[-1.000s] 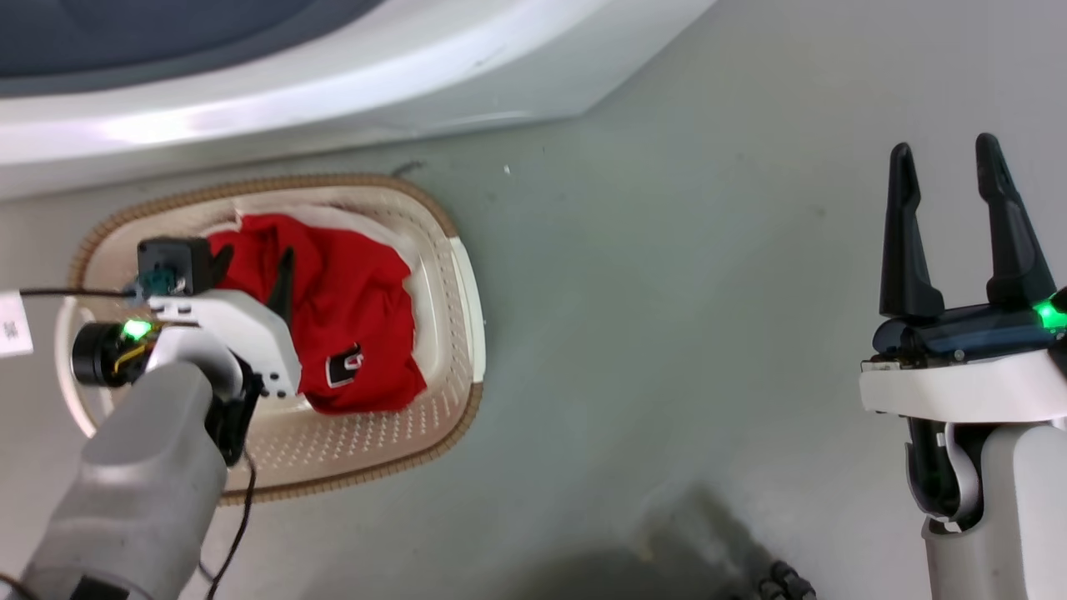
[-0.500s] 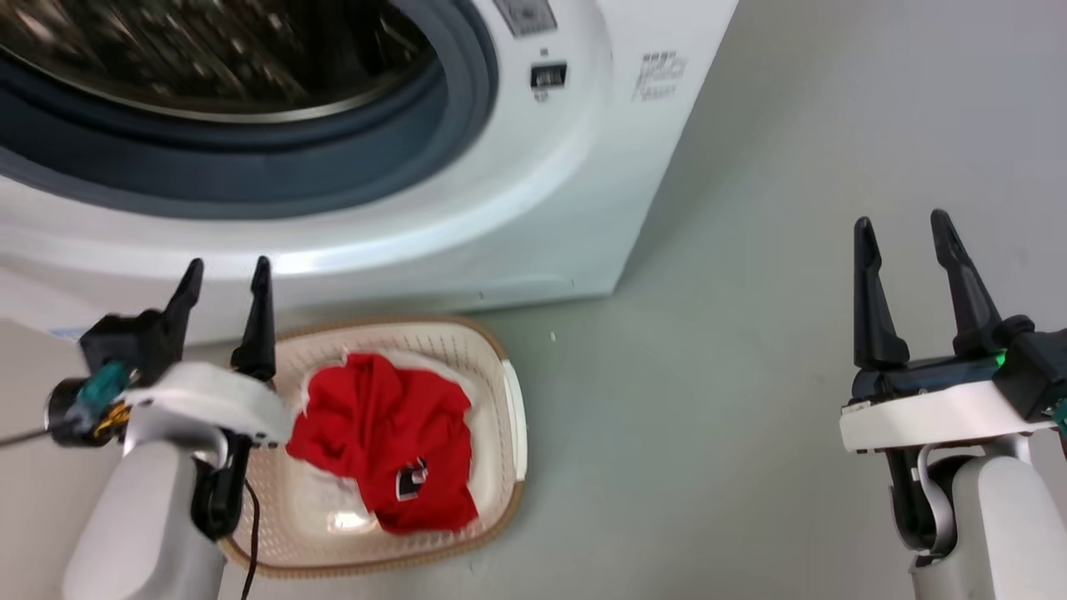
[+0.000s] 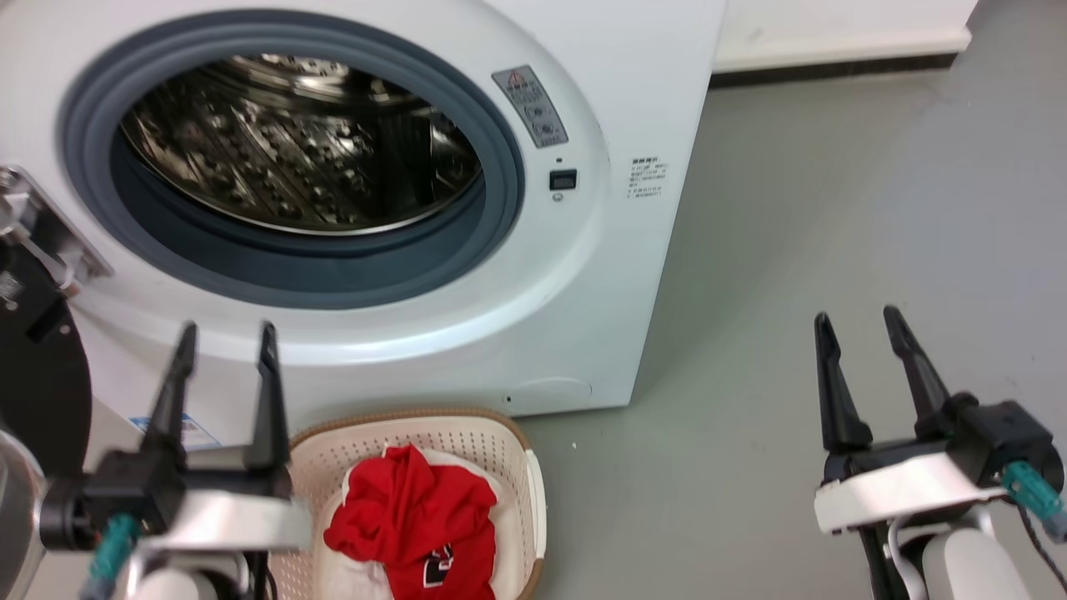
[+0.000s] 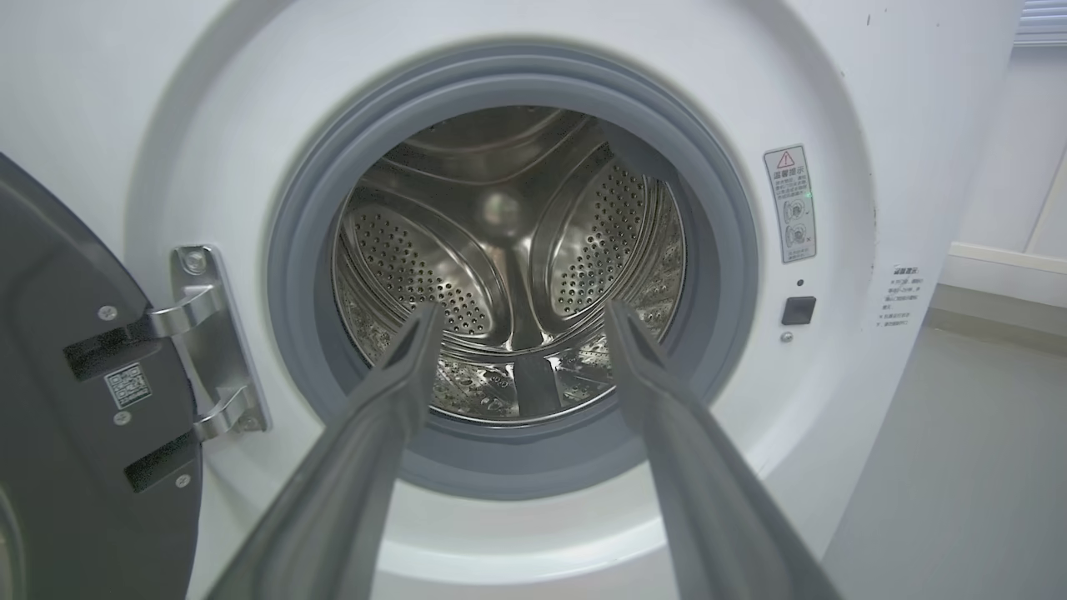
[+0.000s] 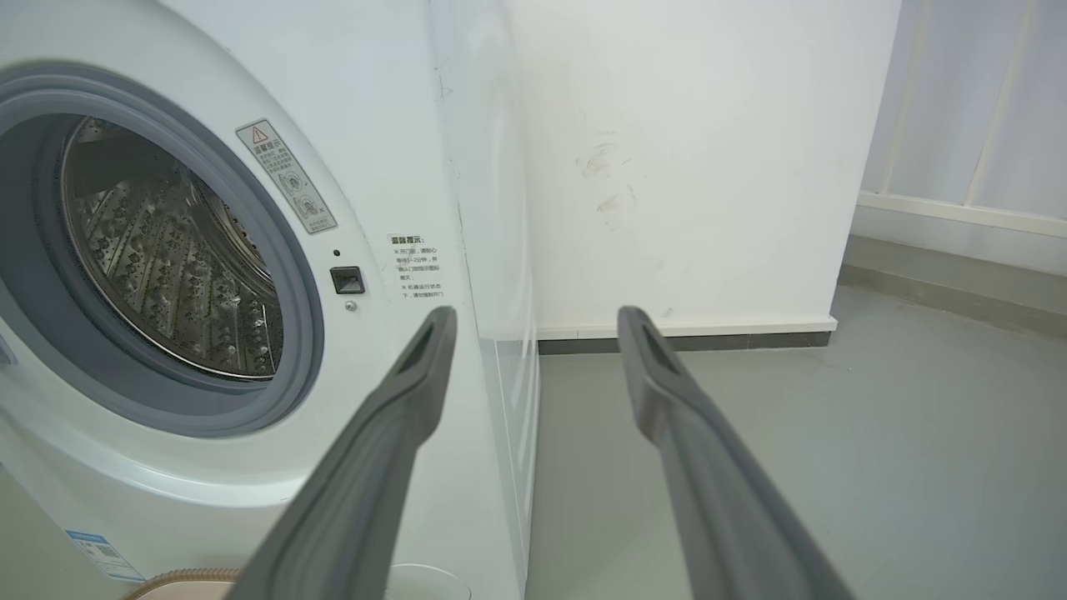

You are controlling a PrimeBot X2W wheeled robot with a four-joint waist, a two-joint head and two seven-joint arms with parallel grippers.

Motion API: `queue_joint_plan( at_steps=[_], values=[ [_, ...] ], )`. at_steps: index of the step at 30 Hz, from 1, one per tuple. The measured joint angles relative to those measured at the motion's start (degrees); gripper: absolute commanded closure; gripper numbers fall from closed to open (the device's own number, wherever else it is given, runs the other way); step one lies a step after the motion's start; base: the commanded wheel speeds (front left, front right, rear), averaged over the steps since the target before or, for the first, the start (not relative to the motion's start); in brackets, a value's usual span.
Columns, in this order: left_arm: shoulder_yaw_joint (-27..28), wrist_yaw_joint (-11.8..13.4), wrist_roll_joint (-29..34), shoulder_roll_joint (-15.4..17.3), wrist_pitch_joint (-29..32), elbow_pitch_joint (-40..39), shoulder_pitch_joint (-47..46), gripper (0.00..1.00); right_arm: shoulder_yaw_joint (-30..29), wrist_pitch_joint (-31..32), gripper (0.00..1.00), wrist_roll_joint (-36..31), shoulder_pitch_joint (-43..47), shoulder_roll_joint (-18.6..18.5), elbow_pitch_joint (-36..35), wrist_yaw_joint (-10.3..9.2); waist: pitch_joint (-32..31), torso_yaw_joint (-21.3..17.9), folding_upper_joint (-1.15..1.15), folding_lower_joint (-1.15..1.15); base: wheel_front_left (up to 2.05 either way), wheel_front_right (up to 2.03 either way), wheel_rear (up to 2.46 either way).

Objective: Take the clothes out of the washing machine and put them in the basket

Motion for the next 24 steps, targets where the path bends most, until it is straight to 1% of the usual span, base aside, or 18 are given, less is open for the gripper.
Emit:
queue_joint_plan(
  at_steps=[3, 7, 16, 24],
  values=[
    [0.3, -0.1, 0.9, -1.9, 0.0, -1.6, 3.8, 0.00, 0.1, 0.0, 0.00, 0.4, 1.6, 0.0, 0.2, 0.00, -1.8, 0.1, 0.00, 0.00, 0.00, 0.00, 0.00],
    [0.5, -0.3, 1.1, -3.3, 0.0, -1.2, 7.1, 0.00, -0.1, 0.0, 0.00, 0.9, 3.2, 0.0, 0.4, 0.00, -3.5, -0.1, 0.00, 0.00, 0.00, 0.00, 0.00],
    [1.1, -0.7, 2.4, -4.9, 0.0, -0.8, 9.7, 0.00, -0.1, 0.0, 0.00, 1.3, 5.1, 0.0, 0.1, 0.00, -4.6, -0.7, 0.00, 0.01, 0.00, 0.00, 0.00],
    [1.3, -0.6, 3.3, -5.3, 0.0, -0.5, 9.7, 0.00, -0.2, 0.0, 0.00, 1.3, 5.4, 0.0, 0.0, 0.00, -4.4, -1.0, 0.00, 0.02, 0.00, 0.00, 0.00]
  ],
)
